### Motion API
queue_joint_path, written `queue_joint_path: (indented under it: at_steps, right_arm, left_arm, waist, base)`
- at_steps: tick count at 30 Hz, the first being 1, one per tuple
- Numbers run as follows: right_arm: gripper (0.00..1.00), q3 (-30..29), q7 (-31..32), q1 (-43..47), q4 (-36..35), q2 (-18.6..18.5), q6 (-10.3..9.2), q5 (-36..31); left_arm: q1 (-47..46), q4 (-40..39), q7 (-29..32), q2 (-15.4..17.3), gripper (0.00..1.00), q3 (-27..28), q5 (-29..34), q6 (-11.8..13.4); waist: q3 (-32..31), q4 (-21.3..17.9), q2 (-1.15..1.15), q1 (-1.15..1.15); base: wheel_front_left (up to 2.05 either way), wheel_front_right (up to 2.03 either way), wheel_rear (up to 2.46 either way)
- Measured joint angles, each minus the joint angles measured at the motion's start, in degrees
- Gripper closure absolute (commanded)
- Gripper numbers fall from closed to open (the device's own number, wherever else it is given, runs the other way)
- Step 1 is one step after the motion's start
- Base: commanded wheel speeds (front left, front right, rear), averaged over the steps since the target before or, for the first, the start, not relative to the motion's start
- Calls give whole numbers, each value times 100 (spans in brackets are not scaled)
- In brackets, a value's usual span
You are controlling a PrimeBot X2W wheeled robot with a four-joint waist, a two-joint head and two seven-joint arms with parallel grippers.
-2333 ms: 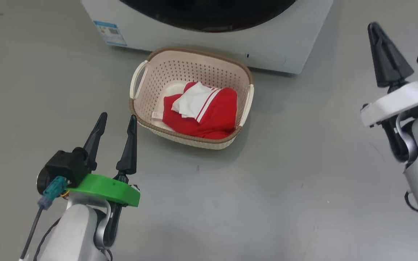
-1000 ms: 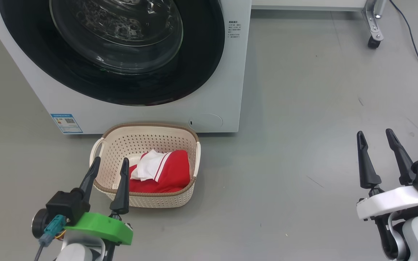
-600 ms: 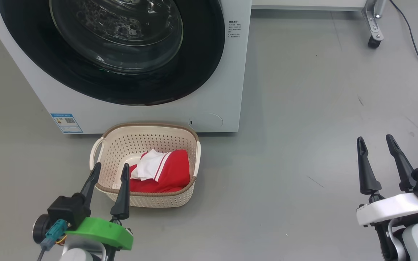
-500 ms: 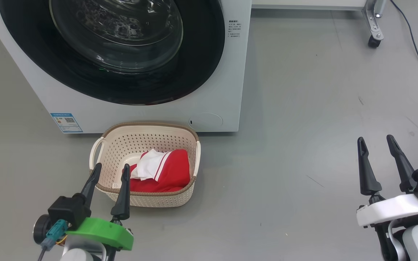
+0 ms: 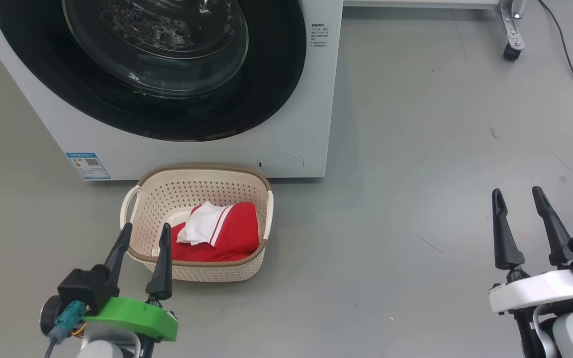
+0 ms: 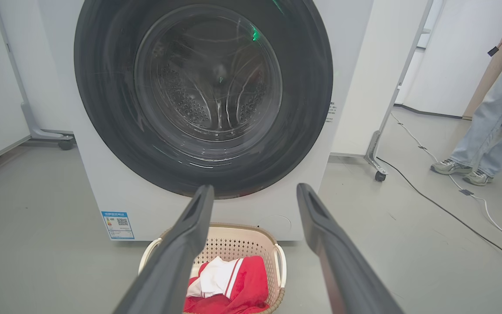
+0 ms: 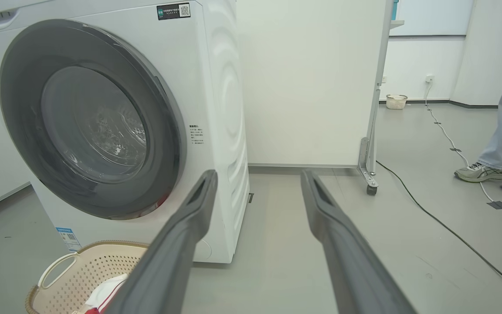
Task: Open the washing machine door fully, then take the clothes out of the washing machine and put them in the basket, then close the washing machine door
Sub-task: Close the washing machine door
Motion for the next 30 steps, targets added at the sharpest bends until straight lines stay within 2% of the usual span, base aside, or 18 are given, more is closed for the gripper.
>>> queue_joint_path:
  at_steps: [30]
  right_arm:
    - [0, -183, 0, 139, -66, 140, 162, -200]
  left_arm:
    - [5, -59, 0, -21, 0, 91, -147, 0]
  waist:
    - [2, -2, 0, 0]
  base:
    - [0, 0, 0]
